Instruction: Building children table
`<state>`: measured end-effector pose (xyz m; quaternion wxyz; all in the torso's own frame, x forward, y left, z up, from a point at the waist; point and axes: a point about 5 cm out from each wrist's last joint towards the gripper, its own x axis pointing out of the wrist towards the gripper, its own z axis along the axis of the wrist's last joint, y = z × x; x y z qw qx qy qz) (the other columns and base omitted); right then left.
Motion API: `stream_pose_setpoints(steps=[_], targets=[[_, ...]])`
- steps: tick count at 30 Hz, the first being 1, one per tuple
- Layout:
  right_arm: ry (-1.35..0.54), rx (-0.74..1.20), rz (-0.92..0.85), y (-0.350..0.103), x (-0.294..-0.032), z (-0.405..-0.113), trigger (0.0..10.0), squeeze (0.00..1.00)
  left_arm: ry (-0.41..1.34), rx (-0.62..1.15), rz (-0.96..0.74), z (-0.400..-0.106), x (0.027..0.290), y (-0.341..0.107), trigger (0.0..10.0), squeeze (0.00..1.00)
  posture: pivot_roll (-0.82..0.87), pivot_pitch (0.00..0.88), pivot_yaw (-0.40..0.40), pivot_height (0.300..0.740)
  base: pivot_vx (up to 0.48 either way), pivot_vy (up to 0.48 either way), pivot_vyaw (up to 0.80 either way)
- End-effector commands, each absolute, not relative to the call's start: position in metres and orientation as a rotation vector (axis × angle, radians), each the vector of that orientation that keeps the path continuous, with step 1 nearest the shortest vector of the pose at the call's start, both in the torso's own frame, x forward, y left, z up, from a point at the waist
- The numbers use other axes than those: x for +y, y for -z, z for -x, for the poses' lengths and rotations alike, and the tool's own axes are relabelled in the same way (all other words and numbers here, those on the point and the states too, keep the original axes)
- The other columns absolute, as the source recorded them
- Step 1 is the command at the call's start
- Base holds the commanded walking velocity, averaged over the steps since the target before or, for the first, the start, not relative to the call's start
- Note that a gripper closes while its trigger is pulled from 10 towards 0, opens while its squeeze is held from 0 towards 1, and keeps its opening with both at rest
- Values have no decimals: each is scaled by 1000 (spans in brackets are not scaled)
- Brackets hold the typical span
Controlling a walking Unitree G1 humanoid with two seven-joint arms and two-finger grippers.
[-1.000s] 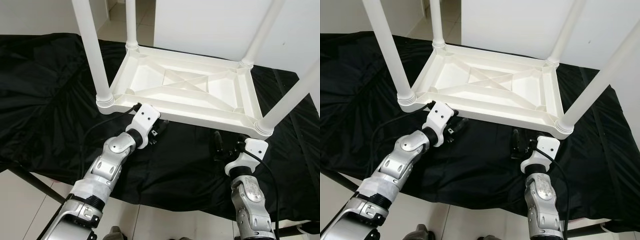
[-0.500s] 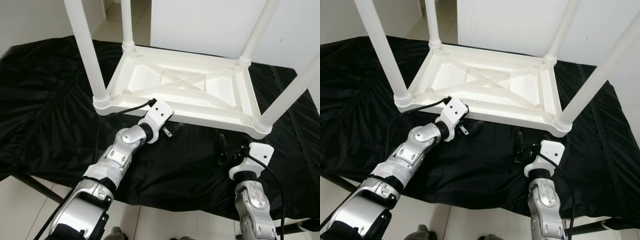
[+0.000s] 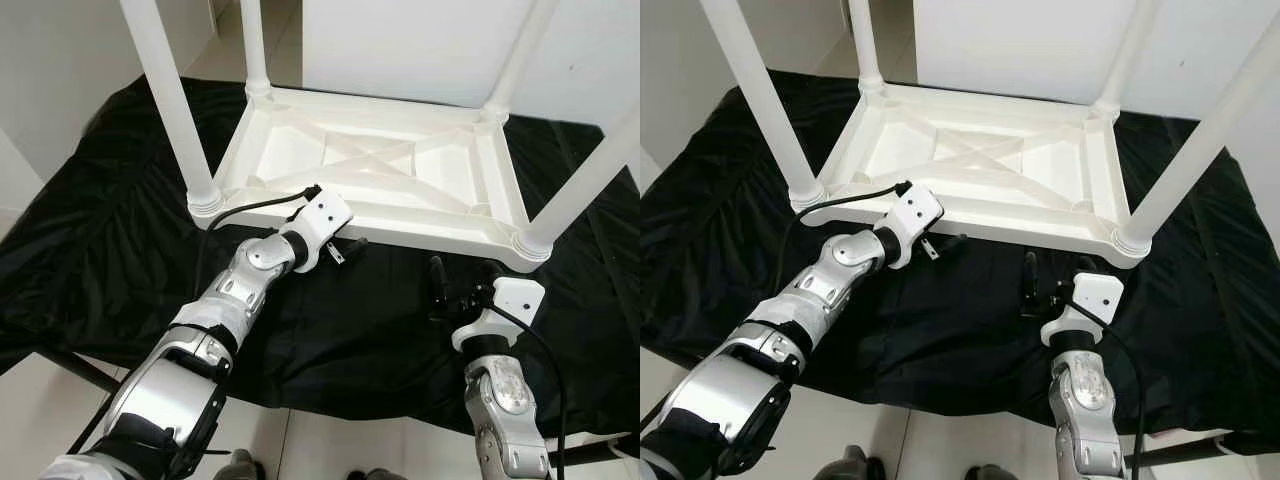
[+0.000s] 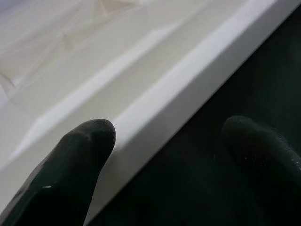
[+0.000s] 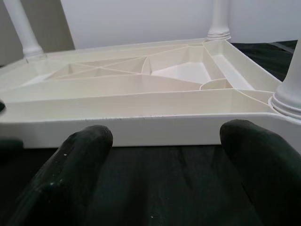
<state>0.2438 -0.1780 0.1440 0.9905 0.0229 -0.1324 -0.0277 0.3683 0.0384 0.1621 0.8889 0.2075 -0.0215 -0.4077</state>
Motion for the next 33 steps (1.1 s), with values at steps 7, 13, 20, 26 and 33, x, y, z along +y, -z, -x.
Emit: stream_pose_setpoints(steps=[7, 13, 20, 26, 33], targets=[[59, -242, -51, -144, -171, -230, 10000, 0, 939, 13, -494, -370, 33, -158, 10000, 0, -12, 199, 95, 740, 0, 0, 0], [91, -232, -48, -145, -174, -222, 10000, 0, 946, 6, -490, -377, 30, -171, 10000, 0, -42, 223, 116, 740, 0, 0, 0], [102, -218, -46, -146, -174, -218, 10000, 0, 985, 74, -463, -378, 28, -170, 10000, 0, -60, 239, 127, 740, 0, 0, 0], [105, -211, -39, -148, -175, -218, 10000, 0, 1136, 182, -339, -372, 26, -164, 10000, 0, -71, 248, 130, 740, 0, 0, 0], [114, -205, -34, -148, -177, -217, 10000, 0, 1211, 219, -223, -371, 27, -167, 2510, 0, -71, 246, 138, 740, 0, 0, 0]])
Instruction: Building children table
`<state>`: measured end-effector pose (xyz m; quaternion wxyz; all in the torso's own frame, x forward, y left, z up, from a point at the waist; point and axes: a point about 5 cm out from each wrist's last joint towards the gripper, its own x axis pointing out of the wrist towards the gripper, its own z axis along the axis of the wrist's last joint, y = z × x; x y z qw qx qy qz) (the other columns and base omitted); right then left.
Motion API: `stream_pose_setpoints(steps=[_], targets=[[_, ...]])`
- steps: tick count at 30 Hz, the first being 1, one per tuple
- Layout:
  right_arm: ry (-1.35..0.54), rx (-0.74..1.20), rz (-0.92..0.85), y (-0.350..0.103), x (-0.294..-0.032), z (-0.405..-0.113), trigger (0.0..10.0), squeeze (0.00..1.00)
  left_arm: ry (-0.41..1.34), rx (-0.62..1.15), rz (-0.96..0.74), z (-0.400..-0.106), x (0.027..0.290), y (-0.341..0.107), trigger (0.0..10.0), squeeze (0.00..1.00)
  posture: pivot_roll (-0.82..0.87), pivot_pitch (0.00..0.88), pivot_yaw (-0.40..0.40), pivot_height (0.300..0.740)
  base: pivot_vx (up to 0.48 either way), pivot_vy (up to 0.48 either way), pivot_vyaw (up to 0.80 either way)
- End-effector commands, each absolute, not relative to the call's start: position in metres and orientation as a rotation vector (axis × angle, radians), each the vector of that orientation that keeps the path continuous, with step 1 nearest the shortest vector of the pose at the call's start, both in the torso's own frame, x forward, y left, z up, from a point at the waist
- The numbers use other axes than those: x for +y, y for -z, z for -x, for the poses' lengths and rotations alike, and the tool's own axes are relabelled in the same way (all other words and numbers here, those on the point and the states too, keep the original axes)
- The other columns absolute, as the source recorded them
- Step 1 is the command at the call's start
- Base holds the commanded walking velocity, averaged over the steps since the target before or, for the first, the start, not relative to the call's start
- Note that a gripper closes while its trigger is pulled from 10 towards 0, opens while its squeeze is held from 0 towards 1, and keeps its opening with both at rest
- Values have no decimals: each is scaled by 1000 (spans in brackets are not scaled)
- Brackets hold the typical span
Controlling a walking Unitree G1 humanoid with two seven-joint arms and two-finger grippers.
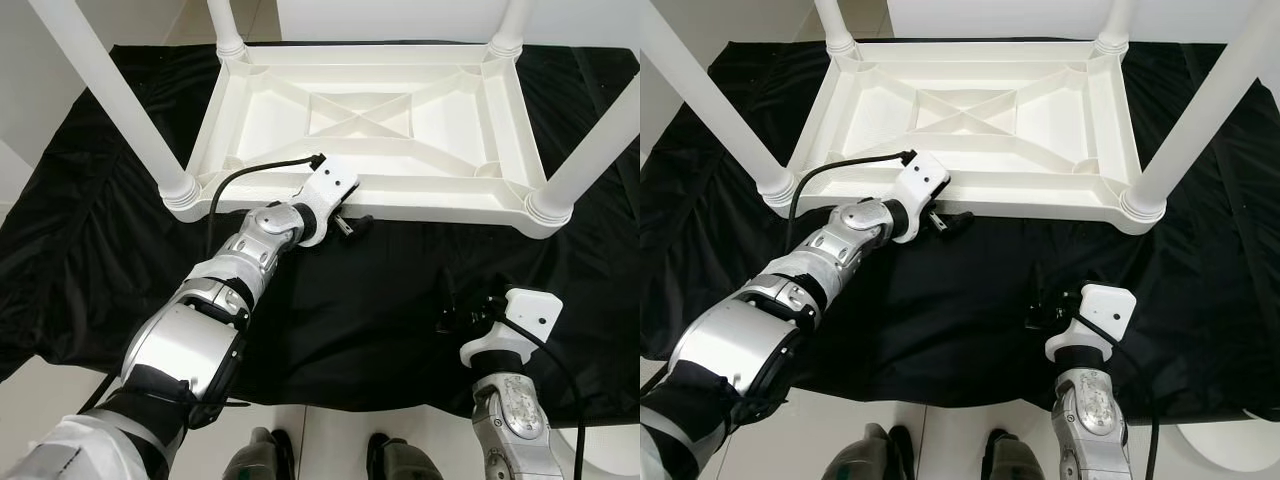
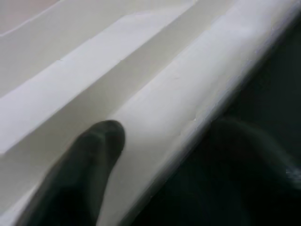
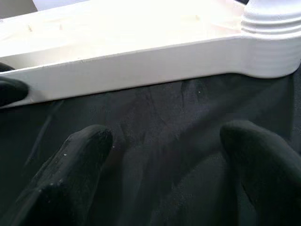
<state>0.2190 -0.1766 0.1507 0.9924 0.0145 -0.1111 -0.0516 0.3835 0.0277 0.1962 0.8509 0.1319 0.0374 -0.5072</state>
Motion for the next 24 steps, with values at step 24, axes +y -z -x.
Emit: stream_pose_setpoints(steps=[24], targets=[[73, -226, -25, -156, -176, -243, 10000, 0, 1028, 56, -52, -352, 37, -141, 1216, 0, -19, 219, 59, 740, 0, 0, 0]])
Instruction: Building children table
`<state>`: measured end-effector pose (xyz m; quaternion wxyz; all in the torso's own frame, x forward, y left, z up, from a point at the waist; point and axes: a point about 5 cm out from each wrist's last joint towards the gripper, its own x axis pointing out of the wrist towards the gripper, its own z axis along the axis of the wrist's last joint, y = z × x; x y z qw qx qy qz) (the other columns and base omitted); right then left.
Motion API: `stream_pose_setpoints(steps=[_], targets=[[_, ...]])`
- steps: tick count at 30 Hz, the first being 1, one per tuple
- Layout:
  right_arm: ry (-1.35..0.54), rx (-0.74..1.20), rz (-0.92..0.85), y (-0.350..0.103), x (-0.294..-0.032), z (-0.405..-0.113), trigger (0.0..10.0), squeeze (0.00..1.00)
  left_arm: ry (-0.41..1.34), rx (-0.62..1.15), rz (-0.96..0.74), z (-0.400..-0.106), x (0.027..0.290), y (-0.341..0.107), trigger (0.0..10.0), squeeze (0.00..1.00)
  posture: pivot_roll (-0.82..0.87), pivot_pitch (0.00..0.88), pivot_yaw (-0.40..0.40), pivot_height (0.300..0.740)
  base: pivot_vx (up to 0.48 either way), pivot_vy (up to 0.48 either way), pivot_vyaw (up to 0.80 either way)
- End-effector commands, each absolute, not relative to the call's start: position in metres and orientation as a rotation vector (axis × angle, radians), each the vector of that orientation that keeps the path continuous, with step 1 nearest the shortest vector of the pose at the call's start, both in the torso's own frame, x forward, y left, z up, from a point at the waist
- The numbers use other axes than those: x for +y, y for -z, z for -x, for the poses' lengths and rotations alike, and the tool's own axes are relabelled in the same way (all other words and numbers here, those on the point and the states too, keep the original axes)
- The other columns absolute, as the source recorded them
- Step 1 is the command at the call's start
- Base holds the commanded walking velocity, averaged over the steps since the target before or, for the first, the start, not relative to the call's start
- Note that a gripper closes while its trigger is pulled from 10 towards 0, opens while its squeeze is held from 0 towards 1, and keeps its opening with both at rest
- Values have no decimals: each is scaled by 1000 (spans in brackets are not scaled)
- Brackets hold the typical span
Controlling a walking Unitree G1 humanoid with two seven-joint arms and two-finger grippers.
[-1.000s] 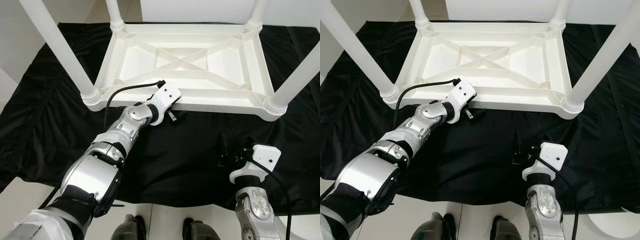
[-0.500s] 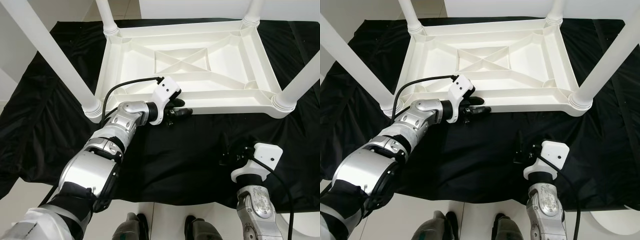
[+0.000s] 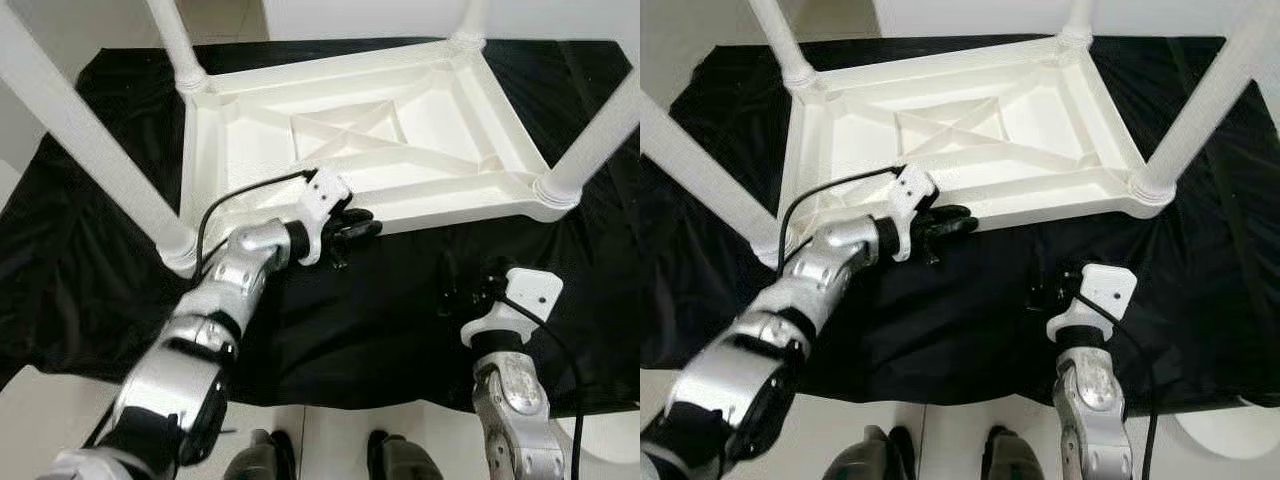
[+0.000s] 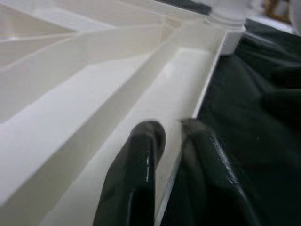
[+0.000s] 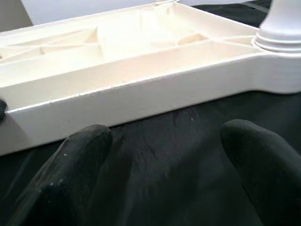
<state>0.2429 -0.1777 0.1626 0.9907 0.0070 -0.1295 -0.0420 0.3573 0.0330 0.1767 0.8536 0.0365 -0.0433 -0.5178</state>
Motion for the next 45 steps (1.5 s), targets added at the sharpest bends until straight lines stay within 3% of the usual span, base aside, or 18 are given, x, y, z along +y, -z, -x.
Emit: stream_pose_setpoints(steps=[1, 3, 4, 7, 8, 9, 10, 17, 18, 23, 24, 25, 26, 45], targets=[[66, -230, -24, -157, -175, -245, 10000, 0, 1014, 40, -61, -348, 32, -140, 0, 0, -15, 213, 45, 740, 0, 0, 0], [61, -232, -24, -158, -175, -247, 10000, 0, 1005, 29, -65, -345, 28, -140, 78, 0, -15, 213, 45, 740, 0, 0, 0], [50, -240, -23, -160, -173, -250, 10000, 0, 1004, 16, -62, -341, 25, -139, 1725, 0, -16, 204, 40, 740, 0, 0, 0], [38, -249, -21, -162, -172, -253, 10000, 0, 1004, 4, -54, -335, 23, -139, 1725, 0, -15, 203, 38, 740, 0, 0, 0], [35, -251, -21, -163, -172, -255, 10000, 0, 972, -10, -41, -332, 26, -141, 5490, 0, 4, 191, 29, 740, 0, 0, 0], [35, -251, -21, -163, -172, -255, 10000, 0, 972, -10, -41, -332, 26, -141, 5490, 0, 4, 191, 29, 740, 0, 0, 0], [29, -253, -20, -162, -173, -260, 10000, 0, 912, -41, -38, -327, 34, -145, 10000, 0, 12, 185, 25, 740, 0, 0, 0], [-13, -264, -34, -164, -165, -270, 10000, 0, 880, -140, -14, -318, 48, -169, 10000, 12, 63, 158, -1, 740, 0, 0, 0], [-25, -267, -39, -164, -163, -274, 10000, 0, 887, -158, -4, -315, 52, -176, 10000, 1000, 84, 150, -9, 740, 0, 0, 0], [-49, -274, -50, -165, -157, -283, 10000, 0, 879, -198, -24, -310, 62, -190, 10000, 1000, 114, 134, -21, 740, 0, 0, 0], [-60, -278, -53, -166, -155, -286, 10000, 0, 874, -211, -46, -309, 65, -193, 10000, 447, 122, 133, -24, 740, 0, 0, 0], [-60, -278, -53, -166, -155, -286, 10000, 0, 874, -211, -46, -309, 65, -193, 10000, 447, 122, 133, -24, 740, 0, 0, 0], [-69, -283, -56, -166, -153, -288, 10000, 0, 865, -220, -64, -306, 67, -196, 10000, 0, 124, 129, -24, 740, 0, 0, 0], [-131, -300, -52, -168, -148, -307, 10000, 0, 698, -188, -133, -259, 128, -203, 10000, 0, 213, 123, -77, 740, 0, 0, 0]])
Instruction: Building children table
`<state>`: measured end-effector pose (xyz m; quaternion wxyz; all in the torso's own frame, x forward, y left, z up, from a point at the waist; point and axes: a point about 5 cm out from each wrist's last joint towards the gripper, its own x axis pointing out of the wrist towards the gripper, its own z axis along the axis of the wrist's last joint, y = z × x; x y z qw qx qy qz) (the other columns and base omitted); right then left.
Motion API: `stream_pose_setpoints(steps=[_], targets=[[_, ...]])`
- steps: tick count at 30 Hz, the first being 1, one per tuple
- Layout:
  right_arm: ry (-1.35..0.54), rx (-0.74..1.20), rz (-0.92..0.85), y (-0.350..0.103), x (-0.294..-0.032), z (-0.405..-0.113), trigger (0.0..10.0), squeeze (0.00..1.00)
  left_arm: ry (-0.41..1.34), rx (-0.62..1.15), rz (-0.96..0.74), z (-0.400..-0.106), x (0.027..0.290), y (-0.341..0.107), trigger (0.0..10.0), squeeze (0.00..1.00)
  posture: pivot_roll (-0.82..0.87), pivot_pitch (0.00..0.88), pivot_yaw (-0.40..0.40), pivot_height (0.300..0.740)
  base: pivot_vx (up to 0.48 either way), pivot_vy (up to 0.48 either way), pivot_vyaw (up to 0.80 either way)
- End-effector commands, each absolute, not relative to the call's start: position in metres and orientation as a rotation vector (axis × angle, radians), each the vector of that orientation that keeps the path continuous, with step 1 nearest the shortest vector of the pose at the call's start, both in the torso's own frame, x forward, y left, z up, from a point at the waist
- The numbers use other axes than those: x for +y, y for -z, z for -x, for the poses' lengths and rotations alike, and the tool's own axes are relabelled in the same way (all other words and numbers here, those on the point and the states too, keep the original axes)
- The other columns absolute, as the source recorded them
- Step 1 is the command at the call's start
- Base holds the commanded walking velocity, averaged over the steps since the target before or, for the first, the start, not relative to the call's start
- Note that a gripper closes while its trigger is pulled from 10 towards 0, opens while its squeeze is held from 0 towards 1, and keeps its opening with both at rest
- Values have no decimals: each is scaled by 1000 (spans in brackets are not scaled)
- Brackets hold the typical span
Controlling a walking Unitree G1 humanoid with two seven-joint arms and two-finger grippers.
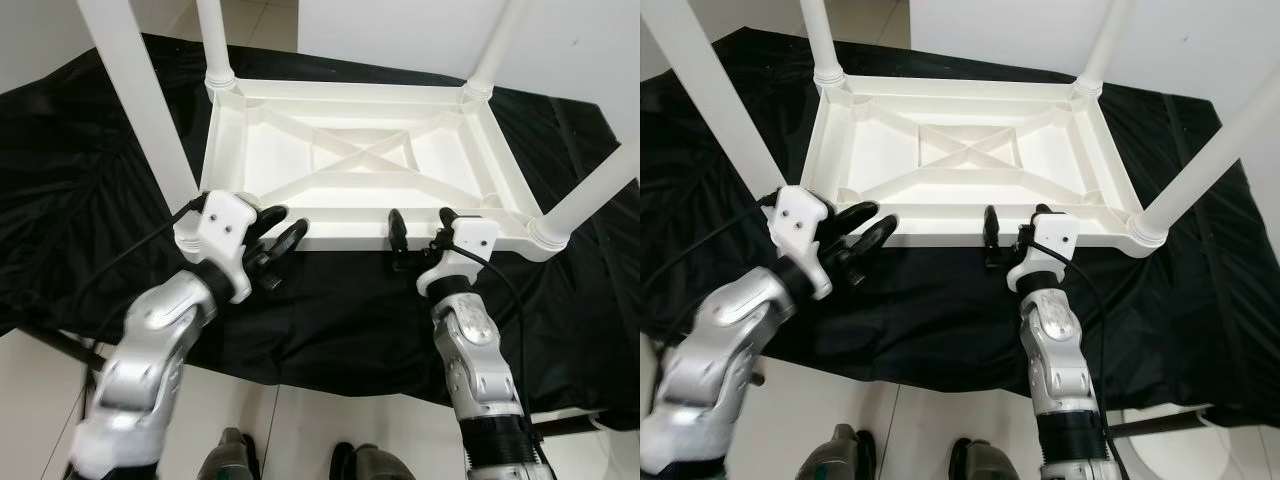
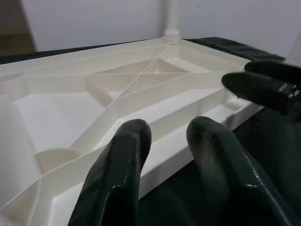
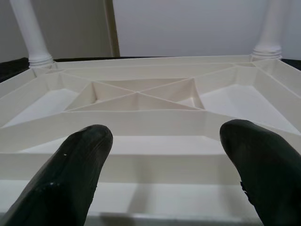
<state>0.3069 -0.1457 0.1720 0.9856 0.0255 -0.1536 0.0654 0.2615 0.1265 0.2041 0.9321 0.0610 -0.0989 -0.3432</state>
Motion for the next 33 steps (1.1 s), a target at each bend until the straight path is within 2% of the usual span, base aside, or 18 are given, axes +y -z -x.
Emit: stream_pose_setpoints(steps=[1, 2, 3, 5, 7, 10, 12, 13, 15, 18, 21, 23, 25, 28, 31, 33], targets=[[-139, -302, -49, -169, -148, -310, 10000, 0, 687, -175, -145, -253, 132, -201, 10000, 0, 225, 124, -85, 740, 0, 0, 0], [-139, -302, -49, -169, -148, -310, 10000, 0, 687, -175, -145, -253, 132, -201, 10000, 0, 225, 124, -85, 740, 0, 0, 0], [-146, -307, -44, -171, -150, -315, 10000, 0, 650, -124, -151, -238, 148, -194, 10000, 0, 240, 123, -96, 740, 0, 0, 0], [-146, -307, -44, -171, -150, -315, 10000, 0, 650, -124, -151, -238, 148, -194, 10000, 0, 240, 123, -96, 740, 0, 0, 0], [-154, -309, -44, -171, -149, -318, 10000, 0, 624, -64, -163, -226, 166, -189, 10000, 0, 252, 120, -104, 740, 0, 0, 0], [-158, -309, -45, -171, -148, -319, 10000, 0, 615, -44, -167, -222, 173, -187, 10000, 0, 258, 119, -109, 740, 0, 0, 0], [-174, -306, -50, -170, -144, -319, 10000, 0, 575, 12, -192, -216, 198, -184, 10000, 0, 267, 113, -116, 740, 0, 0, 0], [-180, -305, -52, -169, -143, -319, 10000, 0, 558, 28, -204, -214, 206, -184, 10000, 0, 268, 112, -118, 740, 0, 0, 0], [-180, -305, -52, -169, -143, -319, 10000, 0, 558, 28, -204, -214, 206, -184, 10000, 0, 268, 112, -118, 740, 0, 0, 0], [-188, -301, -56, -166, -140, -318, 10000, 0, 467, 59, -254, -215, 237, -187, 10000, 0, 266, 107, -118, 740, 0, 0, 0], [-188, -301, -57, -165, -139, -318, 10000, 0, 444, 64, -265, -216, 244, -187, 10000, 0, 266, 107, -118, 740, 0, 0, 0], [-167, -295, -60, -162, -140, -316, 10000, 0, 382, 85, -297, -222, 261, -187, 10000, 0, 260, 103, -116, 740, 0, 0, 0], [-157, -293, -61, -161, -141, -315, 10000, 0, 363, 94, -306, -224, 266, -186, 10000, 0, 260, 103, -116, 740, 0, 0, 0], [-108, -246, -31, -152, -141, -308, 10000, 0, 237, 97, -357, -244, 285, -185, 10000, 0, 246, 96, -109, 740, 0, 0, 0], [-80, -222, -18, -147, -142, -306, 10000, 0, 206, 92, -351, -251, 288, -185, 10000, 0, 236, 93, -107, 740, 0, 0, 0], [-13, -178, -4, -139, -145, -303, 10000, 0, 157, 74, -345, -271, 289, -185, 10000, 0, 216, 82, -96, 740, 0, 0, 0]])
